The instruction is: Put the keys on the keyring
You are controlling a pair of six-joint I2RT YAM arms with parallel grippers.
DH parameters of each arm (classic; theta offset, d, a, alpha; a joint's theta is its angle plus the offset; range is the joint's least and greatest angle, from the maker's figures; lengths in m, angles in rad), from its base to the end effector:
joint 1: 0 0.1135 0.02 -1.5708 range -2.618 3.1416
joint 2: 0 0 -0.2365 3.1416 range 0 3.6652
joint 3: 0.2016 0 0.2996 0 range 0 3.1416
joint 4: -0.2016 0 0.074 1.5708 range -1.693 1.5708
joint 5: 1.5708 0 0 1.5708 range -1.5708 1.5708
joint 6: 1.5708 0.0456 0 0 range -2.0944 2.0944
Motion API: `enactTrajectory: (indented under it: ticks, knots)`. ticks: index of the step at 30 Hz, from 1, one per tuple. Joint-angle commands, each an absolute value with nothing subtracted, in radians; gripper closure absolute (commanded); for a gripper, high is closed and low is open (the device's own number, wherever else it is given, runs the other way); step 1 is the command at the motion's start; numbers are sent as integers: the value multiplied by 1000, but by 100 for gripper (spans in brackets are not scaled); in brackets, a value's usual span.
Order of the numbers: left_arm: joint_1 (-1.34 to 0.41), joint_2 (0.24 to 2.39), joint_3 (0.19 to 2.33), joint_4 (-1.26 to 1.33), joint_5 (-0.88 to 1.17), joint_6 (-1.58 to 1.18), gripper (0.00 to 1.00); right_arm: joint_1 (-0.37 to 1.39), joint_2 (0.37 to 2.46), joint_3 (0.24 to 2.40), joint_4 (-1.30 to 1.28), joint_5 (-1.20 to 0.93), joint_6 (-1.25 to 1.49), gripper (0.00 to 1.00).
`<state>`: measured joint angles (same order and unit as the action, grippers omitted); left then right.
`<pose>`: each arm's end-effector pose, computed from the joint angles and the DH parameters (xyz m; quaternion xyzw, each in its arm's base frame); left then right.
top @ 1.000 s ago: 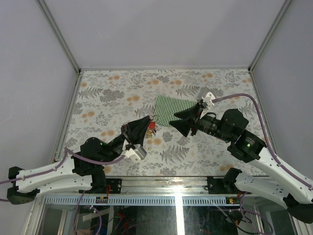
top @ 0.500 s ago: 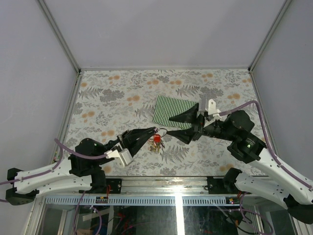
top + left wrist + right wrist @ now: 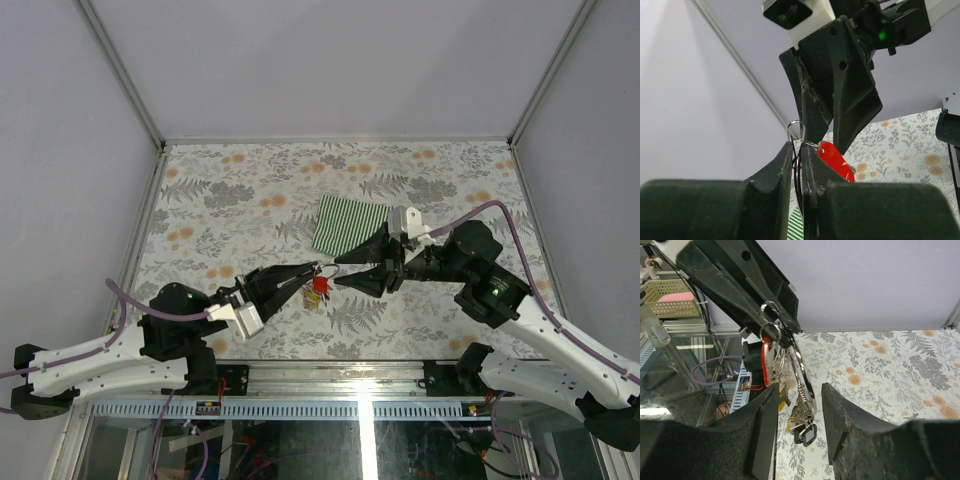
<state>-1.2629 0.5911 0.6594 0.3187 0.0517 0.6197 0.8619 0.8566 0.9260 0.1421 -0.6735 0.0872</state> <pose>0.0654 -0.2133 0.3703 0.4635 0.3110 -0.2759 0.7825 0.1483 0.2166 0.3954 -0.4620 0.4522 0.5202 0.5581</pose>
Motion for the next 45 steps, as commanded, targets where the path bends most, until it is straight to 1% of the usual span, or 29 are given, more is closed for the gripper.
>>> enactTrajectory:
  ticks: [1,7,9,10,15,16,18,23,28,31,39,43,45]
  knots:
    - [-1264,578,709,430,110,594,100,862,877,941,187,-701,80,55]
    - [-1263,579,719,409,149,588,100,862,883,938,184,-677,68,56]
    - [-1263,579,719,415,152,583,100,862,888,940,193,-686,75,61]
    - [-1264,580,718,418,153,580,100,862,893,941,195,-693,75,65]
    - [-1264,574,699,443,128,574,99,862,922,1021,106,-724,42,99]
    - [-1264,568,692,450,122,573,98,863,926,1037,79,-727,34,100]
    - [-1264,561,677,470,112,545,88,862,928,1059,46,-729,28,100]
    - [-1264,555,667,485,97,538,73,862,912,1062,47,-719,31,100]
    - [-1264,553,669,475,94,540,66,862,892,1066,50,-671,35,100]
    - [-1262,543,665,457,91,538,63,862,877,1087,16,-598,23,100]
    - [-1263,475,644,425,26,504,60,862,870,1192,-209,-428,-103,100]
    - [-1264,451,646,400,-77,458,59,862,898,1282,-381,-326,-168,100]
    - [-1263,448,642,400,-149,415,57,862,932,1331,-461,-265,-181,100]
